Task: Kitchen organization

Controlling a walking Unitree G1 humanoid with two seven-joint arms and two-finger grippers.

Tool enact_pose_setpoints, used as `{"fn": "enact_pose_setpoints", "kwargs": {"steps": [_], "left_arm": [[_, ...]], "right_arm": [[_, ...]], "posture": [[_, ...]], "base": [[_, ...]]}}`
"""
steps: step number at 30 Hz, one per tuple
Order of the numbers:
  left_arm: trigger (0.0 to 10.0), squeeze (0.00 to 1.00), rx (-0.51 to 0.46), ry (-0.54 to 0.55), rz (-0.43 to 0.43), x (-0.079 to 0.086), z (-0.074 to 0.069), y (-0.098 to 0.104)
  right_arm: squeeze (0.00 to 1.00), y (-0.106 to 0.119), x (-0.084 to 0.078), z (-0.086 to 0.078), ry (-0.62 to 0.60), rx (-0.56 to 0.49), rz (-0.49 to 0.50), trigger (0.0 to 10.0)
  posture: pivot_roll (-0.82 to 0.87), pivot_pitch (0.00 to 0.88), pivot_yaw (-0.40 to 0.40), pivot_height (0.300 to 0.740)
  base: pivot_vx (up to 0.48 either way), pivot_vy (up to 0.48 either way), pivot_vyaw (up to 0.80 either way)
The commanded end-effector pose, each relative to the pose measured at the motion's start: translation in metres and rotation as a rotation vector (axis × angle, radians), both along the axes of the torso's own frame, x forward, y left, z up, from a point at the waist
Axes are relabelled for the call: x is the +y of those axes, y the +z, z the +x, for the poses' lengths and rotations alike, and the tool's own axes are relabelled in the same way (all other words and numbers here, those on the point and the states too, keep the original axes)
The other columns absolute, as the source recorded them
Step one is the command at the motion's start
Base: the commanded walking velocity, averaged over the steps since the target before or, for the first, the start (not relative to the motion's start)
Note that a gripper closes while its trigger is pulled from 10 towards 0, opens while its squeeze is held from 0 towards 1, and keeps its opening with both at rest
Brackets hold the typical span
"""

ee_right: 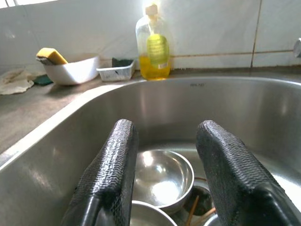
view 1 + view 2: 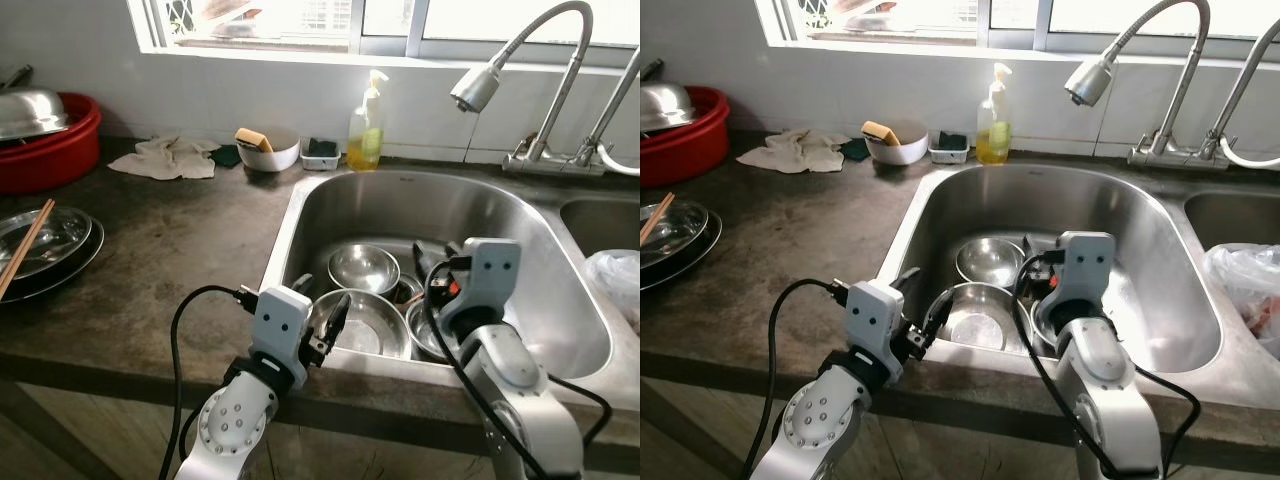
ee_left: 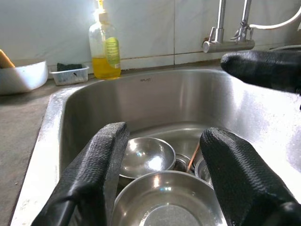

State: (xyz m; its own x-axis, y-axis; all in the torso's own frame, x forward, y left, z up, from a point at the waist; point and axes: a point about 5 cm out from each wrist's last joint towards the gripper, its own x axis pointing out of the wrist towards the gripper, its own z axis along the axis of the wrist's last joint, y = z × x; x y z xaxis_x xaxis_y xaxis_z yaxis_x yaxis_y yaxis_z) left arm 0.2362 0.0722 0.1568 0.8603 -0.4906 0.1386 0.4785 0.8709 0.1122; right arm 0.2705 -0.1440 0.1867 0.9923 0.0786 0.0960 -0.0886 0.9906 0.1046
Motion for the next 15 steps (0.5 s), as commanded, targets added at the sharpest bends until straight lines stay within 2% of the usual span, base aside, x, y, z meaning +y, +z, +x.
{"fn": "enact_pose_setpoints", "kwargs": {"steps": [1, 7, 15], "left_arm": [[10.0, 0.00, 0.016, -0.004, 0.002, -0.0002, -0.0009, -0.0041], [10.0, 0.00, 0.024, 0.001, 0.007, 0.0011, -0.0010, -0.0062], [10.0, 0.00, 0.023, -0.007, 0.009, -0.0003, -0.0023, -0.0075]], "right_arm": [[0.00, 0.0038, -0.0003, -0.0031, -0.016, -0.033, 0.004, 10.0], [0.00, 0.0019, 0.0033, -0.0021, -0.018, -0.035, 0.017, 10.0], [0.00, 0.0085, 0.0081, -0.0029, -0.007, -0.086, -0.021, 10.0]], "posture": [[0.01, 0.000, -0.030, 0.740], [0.01, 0.000, -0.026, 0.740], [0.01, 0.000, -0.023, 0.740]], "base": [[0.000, 0.000, 0.00], [0.000, 0.000, 0.00], [-0.256, 0.000, 0.00]]}}
